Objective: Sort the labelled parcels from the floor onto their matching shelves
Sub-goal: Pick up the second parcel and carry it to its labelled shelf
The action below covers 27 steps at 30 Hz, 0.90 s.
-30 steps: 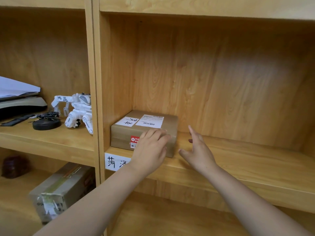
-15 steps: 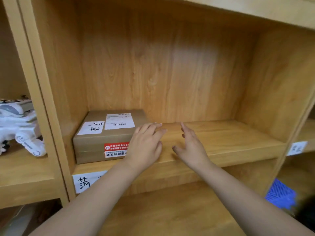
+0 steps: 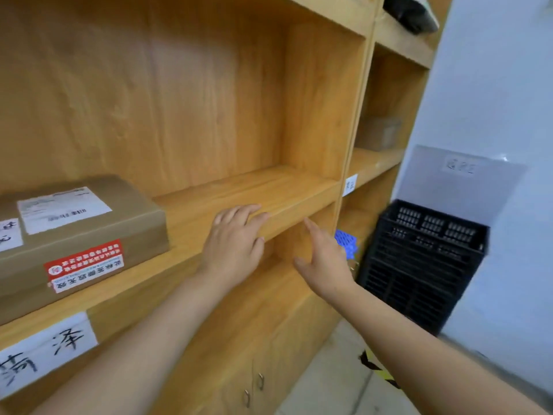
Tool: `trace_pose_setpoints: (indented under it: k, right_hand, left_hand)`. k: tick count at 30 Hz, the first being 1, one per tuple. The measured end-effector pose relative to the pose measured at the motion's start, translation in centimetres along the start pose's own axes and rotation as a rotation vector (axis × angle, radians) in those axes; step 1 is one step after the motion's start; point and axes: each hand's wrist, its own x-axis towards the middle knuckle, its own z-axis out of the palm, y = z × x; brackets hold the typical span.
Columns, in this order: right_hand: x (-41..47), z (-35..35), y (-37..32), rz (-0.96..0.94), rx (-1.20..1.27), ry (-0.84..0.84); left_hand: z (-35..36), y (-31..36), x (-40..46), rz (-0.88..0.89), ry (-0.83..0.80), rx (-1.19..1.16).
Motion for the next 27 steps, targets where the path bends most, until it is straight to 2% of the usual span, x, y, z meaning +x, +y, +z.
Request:
trace_pose_setpoints:
  k: [8, 14, 18, 27]
  right_hand:
    - [-7.1, -8.2, 8.3, 0.233, -0.056, 0.114]
    - [-14.6, -14.7, 15.4, 0.398, -0.082, 0.191]
    - [-20.8, -19.9, 20.3, 0.495, -0.107, 0.223]
    - [-36.6, -28.7, 29.5, 0.779, -0.168, 0.285]
  left_hand:
    - [4.4, 11.3, 0.7, 0.166, -0.073, -0.258]
    - [6.3, 23.2, -0.3, 0.273, -0.143, -0.437]
    - [7.7, 32.3, -2.4, 0.292, -0.250, -0.587]
    - [9.6, 49.9, -9.3, 0.444, -0.485, -0.689]
